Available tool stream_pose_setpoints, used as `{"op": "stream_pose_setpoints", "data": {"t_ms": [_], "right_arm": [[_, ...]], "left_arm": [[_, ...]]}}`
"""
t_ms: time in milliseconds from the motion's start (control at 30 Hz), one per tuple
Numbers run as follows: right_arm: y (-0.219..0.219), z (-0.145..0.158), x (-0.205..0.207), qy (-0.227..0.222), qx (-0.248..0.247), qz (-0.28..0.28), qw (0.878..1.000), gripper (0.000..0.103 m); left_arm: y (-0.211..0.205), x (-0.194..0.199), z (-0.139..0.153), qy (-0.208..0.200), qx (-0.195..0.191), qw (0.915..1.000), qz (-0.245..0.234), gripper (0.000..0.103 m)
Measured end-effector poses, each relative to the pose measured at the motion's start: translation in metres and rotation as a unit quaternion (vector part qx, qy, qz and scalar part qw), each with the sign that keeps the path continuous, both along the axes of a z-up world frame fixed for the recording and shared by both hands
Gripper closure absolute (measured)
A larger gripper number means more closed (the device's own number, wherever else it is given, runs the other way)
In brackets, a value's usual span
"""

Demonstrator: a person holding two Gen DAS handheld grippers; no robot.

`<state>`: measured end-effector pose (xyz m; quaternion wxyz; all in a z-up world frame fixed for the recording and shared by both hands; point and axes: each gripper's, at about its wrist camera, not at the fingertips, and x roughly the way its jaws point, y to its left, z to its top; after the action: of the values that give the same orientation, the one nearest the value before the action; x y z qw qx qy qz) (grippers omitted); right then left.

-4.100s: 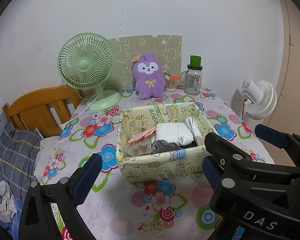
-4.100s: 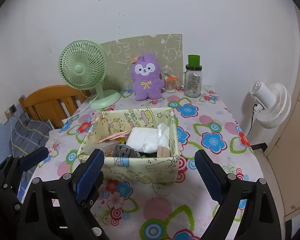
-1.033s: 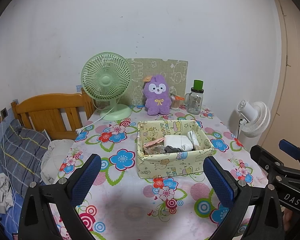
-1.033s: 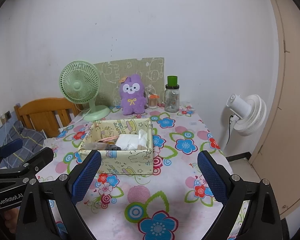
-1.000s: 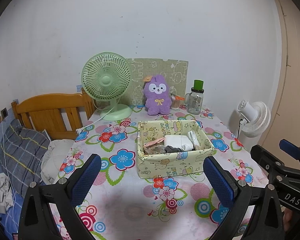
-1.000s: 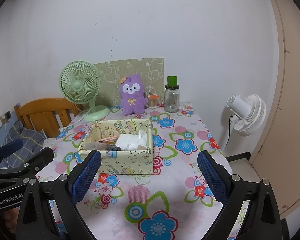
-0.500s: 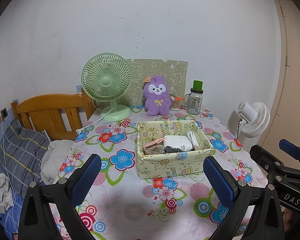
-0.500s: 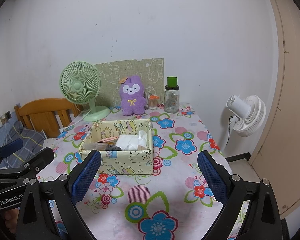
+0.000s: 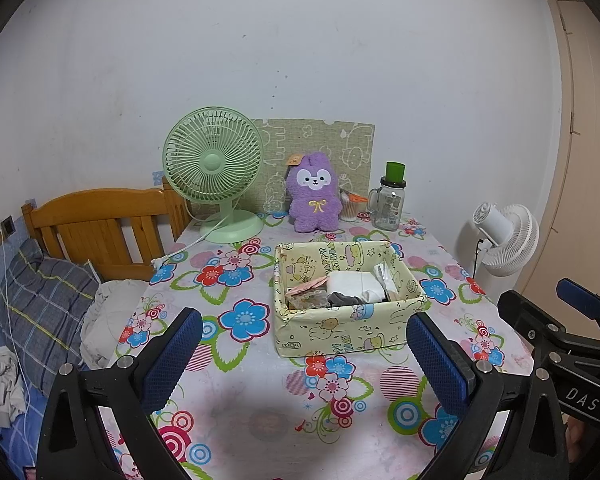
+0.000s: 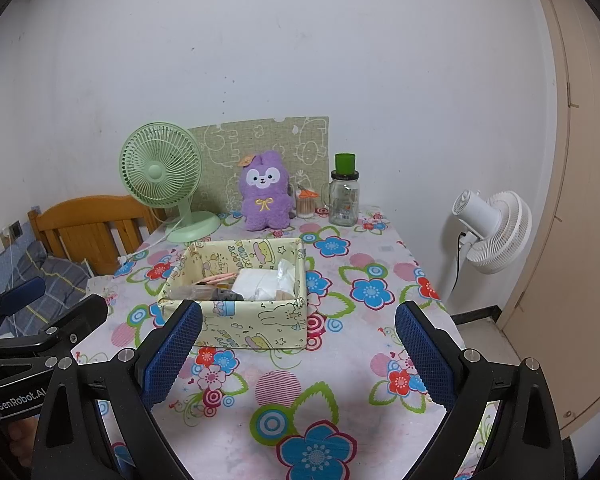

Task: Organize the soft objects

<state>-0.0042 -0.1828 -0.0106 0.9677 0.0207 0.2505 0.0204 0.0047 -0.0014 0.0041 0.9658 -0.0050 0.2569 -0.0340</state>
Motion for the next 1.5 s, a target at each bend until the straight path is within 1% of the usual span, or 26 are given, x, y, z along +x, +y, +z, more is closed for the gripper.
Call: {"op": "stream_pose_setpoints", "data": {"t_ms": [1500], "right_arm": [[0.0002, 0.0007, -0.0013, -0.001, 0.0, 0.001, 1.0, 0.004]], "left_arm": [[-0.0016, -0.0022, 0.0018, -0.005, -0.002, 1.0, -0.003, 0.0]]}}
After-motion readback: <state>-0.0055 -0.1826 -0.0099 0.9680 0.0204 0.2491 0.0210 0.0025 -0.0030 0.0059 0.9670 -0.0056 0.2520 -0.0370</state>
